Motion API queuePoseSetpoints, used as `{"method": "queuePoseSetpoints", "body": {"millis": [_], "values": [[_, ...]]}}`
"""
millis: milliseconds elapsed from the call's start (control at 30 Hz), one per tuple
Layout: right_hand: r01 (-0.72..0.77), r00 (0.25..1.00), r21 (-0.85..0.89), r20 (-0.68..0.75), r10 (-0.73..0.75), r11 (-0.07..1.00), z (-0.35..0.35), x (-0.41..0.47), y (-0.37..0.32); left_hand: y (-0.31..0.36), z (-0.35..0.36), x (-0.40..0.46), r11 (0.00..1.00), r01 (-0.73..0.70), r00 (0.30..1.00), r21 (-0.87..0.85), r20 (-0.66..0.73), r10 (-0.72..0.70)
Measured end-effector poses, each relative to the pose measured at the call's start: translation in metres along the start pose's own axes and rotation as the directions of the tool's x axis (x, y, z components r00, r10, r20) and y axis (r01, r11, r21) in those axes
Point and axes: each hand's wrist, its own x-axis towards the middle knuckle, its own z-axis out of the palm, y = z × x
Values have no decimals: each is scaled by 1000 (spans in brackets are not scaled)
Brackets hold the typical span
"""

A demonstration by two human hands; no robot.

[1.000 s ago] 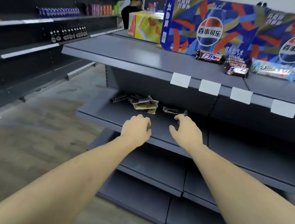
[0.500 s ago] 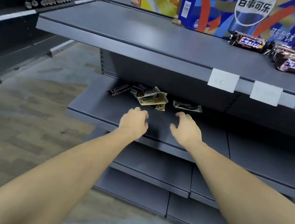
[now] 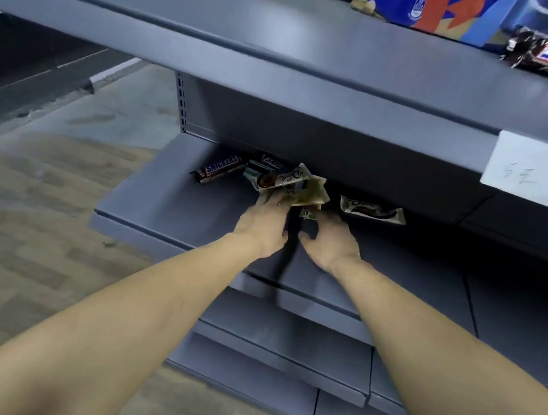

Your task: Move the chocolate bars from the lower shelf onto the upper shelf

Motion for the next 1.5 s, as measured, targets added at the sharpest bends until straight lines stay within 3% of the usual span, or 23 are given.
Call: {"method": "queuePoseSetpoints", "body": {"millis": [133,300,500,600,700,867,1133,1500], "values": [[31,999,-100,-16,-33,995,17,21,4,-6,18,19,1000,5,1000,-12,-12,-5],[50,997,-48,-50,-52,998,23,28,12,-5,25,23,998,14,996,67,-92,-8],[-99,970,-110,-234,71,989,23,9,18,-10,28,10,994,107,988,27,-115,-103],[-115,923,-51,-375,87,992,33,-5,26,-15,36,0,999,46,980,-17,-193,-49],[-110,858,159,-483,174,981,37,-16,28,-14,46,-7,998,24,959,-60,-280,-40],[-202,820,210,-498,282,957,33,-20,26,-14,50,-6,998,25,952,-52,-303,-39],[-255,848,103,-454,274,961,36,-20,31,-3,45,-10,994,71,968,84,-245,-49],[-320,805,21,-521,283,947,45,-15,33,-5,46,-7,997,79,977,2,-201,-77]]}}
